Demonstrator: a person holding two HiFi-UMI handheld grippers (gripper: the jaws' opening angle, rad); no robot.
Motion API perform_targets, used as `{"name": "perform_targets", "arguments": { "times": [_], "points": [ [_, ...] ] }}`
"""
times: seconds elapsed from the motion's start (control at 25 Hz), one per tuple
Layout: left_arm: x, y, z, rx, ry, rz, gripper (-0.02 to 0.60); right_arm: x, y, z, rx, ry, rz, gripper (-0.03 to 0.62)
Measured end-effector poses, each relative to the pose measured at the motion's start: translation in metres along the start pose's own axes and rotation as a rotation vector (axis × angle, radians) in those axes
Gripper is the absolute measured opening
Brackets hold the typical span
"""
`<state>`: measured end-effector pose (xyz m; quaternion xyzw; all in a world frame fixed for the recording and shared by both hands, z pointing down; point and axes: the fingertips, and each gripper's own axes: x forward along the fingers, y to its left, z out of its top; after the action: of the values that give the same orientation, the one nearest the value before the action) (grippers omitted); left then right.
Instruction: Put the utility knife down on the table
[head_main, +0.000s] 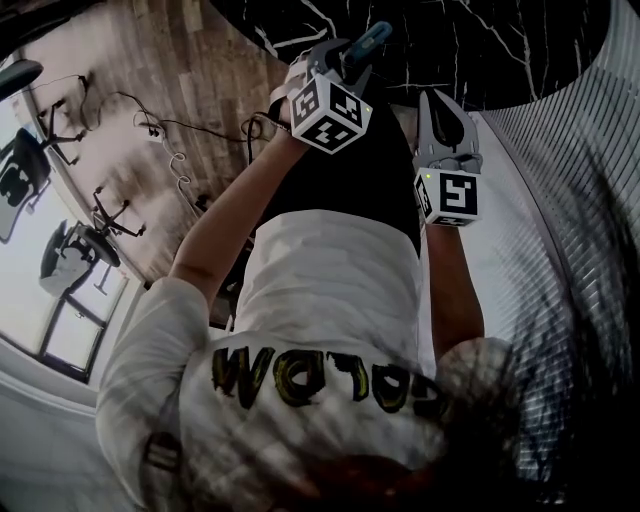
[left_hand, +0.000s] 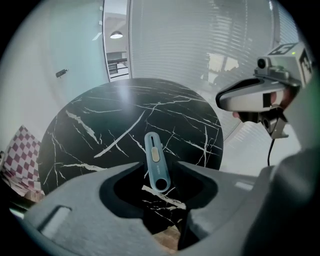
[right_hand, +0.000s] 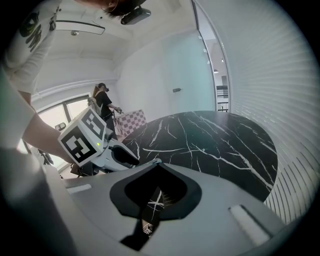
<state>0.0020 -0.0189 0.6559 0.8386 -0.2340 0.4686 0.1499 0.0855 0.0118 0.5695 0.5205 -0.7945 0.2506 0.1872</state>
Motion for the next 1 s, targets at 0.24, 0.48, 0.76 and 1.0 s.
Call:
{"name": "perform_targets", "arguments": {
  "times": [0.24, 0.48, 0.76, 1.0],
  "points": [
    [-0.048, 0.001, 0.044, -0.028, -0.153, -0.012, 0.172, -0.014, 0.002, 0.039, -0.029, -0.052, 0.004, 0.002],
    [-0.113, -0.003, 0.089, -0.072, -0.319, -0.019, 0.148, -0.042, 0.020, 0.090, -0.093, -0.114, 0.037, 0.003],
    [-0.176, -0.009, 0.115, -0.136, -0.425, -0.006, 0.068, -0.071, 0.045, 0.137, -0.130, -0.201, 0.081, 0.002],
    [-0.232, -0.030, 0.133, -0.166, -0.499, -0.017, 0.010, -0.115, 0.066, 0.172, -0.114, -0.257, 0.098, 0.002]
  ]
}}
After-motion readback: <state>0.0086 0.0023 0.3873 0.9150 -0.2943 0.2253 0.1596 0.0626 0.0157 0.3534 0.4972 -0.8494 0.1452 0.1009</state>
